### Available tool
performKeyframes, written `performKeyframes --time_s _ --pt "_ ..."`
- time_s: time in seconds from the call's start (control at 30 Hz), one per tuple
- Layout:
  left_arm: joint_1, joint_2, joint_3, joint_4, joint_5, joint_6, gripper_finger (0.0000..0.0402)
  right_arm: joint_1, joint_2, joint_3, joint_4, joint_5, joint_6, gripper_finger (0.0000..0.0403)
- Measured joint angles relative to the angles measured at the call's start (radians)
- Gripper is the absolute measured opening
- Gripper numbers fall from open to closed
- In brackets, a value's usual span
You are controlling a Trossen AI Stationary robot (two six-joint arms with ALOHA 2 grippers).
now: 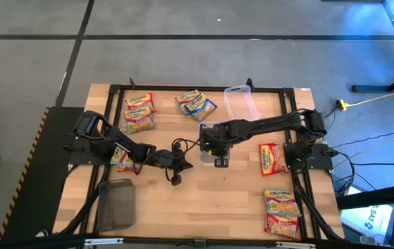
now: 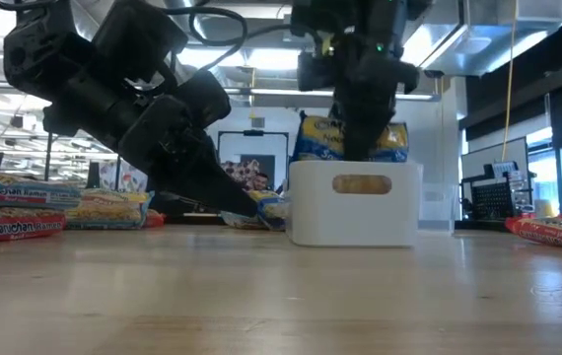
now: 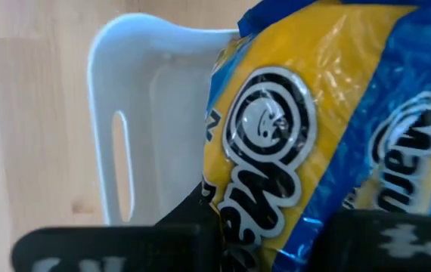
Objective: Sort Maruchan noodles
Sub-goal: Put the blue noodle pack in the white bin
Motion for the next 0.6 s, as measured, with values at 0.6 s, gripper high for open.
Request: performKeyframes --time_s 0.6 --pt "0.0 0.0 0.0 -0.005 -0.003 0.0 0.0011 -0.006 0.097 -0.002 0.016 -0.009 -0.036 0.0084"
